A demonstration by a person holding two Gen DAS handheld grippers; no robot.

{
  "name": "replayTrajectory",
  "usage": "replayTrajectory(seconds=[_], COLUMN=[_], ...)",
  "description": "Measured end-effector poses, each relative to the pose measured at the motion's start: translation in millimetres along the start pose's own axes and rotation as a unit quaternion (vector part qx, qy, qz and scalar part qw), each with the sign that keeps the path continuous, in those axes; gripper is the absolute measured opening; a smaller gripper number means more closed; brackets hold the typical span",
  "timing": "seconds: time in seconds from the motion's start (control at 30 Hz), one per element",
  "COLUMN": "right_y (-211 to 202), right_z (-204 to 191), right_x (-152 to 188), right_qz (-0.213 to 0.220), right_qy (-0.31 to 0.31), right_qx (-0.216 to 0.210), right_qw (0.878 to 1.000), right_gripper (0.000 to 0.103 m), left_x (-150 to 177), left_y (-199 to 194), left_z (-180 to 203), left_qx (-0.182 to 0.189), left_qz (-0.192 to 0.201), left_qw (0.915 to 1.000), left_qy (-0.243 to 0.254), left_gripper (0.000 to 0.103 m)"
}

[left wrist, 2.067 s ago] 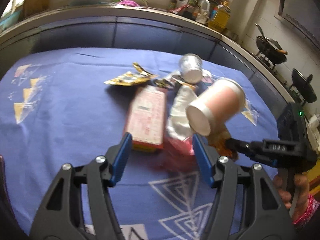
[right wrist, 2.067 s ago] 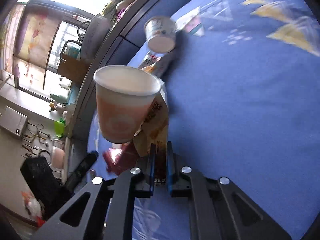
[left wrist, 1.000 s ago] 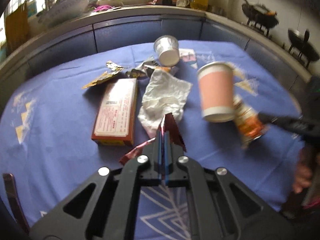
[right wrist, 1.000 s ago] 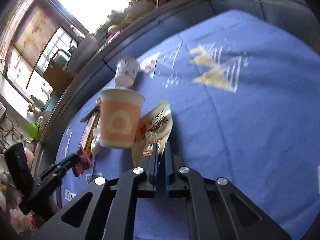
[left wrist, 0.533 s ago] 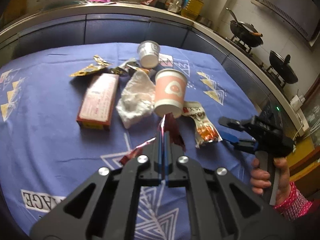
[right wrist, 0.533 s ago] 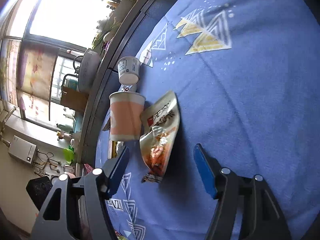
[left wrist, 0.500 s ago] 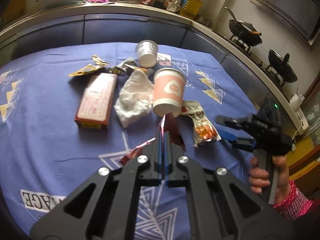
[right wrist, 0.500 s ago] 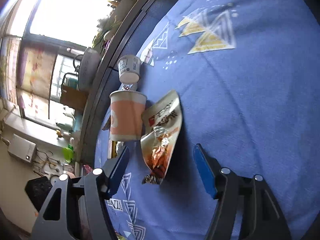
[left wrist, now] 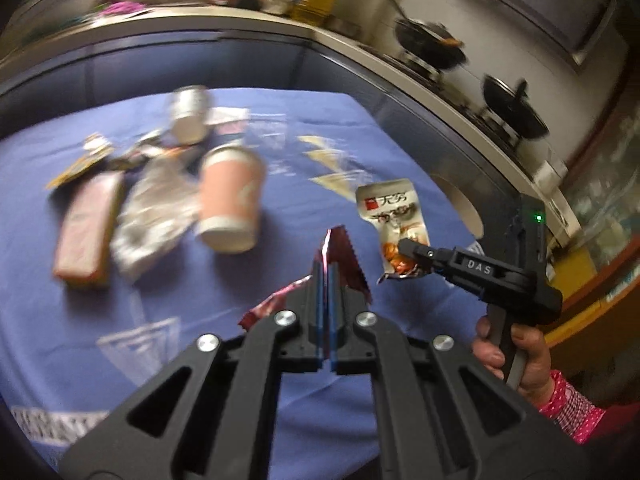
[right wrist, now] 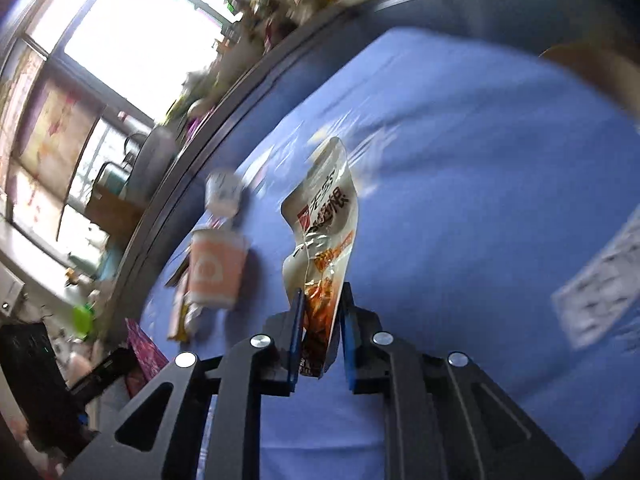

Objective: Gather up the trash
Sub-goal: 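Carry both wrappers to the bin and release them, then return both grippers to the table toward the paper cup and tissue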

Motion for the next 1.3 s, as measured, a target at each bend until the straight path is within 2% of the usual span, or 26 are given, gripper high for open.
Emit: replayTrajectory(seconds=[0.2, 0.43, 0.53, 0.73, 0.77, 0.8, 0.83, 0.87, 0.9, 1.07, 1.2, 1.3], right_y=[-57.5, -111.7, -114.9, -106.1, -104.5, -104.6, -105.4, -105.8, -108.7, -128.6, -148.9, -156.5], right_z=[67.9, 161.4, 190.5, 236.6, 239.3, 244.1, 247.5, 248.8, 246.4, 228.4, 205.4, 180.5], right_x=[-53.7, -130.7, -153.2, -176.6, -178.1, -179.4, -181.0, -181.9, -182.1, -183.3, -178.7, -171.0], right_qz=[0.089, 0.184, 0.193, 0.178, 0.177, 0.180, 0.186, 0.194, 0.202, 0.236, 0.256, 0.261], right_qy=[0.035, 0.075, 0.081, 0.106, 0.107, 0.107, 0.106, 0.106, 0.105, 0.097, 0.092, 0.083], right_qx=[0.028, 0.087, 0.114, 0.131, 0.131, 0.131, 0.131, 0.133, 0.134, 0.117, 0.088, 0.060], right_qw=[0.995, 0.976, 0.971, 0.969, 0.970, 0.969, 0.968, 0.966, 0.965, 0.960, 0.958, 0.960], right_gripper=[0.016, 0.016, 0.016, 0.017, 0.019, 0.030, 0.053, 0.063, 0.070, 0.070, 0.070, 0.070], left_x=[-56.5, -132.3, -154.7, -173.3, -172.8, -171.5, -170.5, -170.4, -171.3, -181.3, -191.9, -183.9], left_y=[77.0, 191.2, 237.8, 311.6, 319.0, 328.3, 338.2, 342.7, 345.0, 318.8, 255.4, 200.9], left_z=[76.7, 184.1, 222.5, 260.6, 260.6, 260.8, 259.4, 257.8, 255.9, 243.0, 236.0, 224.8], left_qx=[0.058, 0.113, 0.126, 0.132, 0.127, 0.119, 0.103, 0.093, 0.085, 0.089, 0.107, 0.113], left_qz=[-0.043, -0.083, -0.092, -0.107, -0.112, -0.120, -0.130, -0.132, -0.130, -0.105, -0.047, -0.008], left_qw=[0.9949, 0.9787, 0.9724, 0.9689, 0.9691, 0.9690, 0.9696, 0.9704, 0.9715, 0.9781, 0.9806, 0.9811], left_qy=[0.070, 0.150, 0.174, 0.180, 0.180, 0.180, 0.180, 0.180, 0.179, 0.157, 0.157, 0.157], left_gripper=[0.001, 0.001, 0.001, 0.002, 0.007, 0.012, 0.021, 0.028, 0.029, 0.029, 0.029, 0.029])
Point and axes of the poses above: each gripper's, at about its wrist camera, not at the fingertips, and y roughly the way its jaws point, z to its right, x to its underside, the point moved 6 cm from there along y, roughly the way its jaws point, and after that the axes turned 8 degrees about y, right-handed, at the moved point
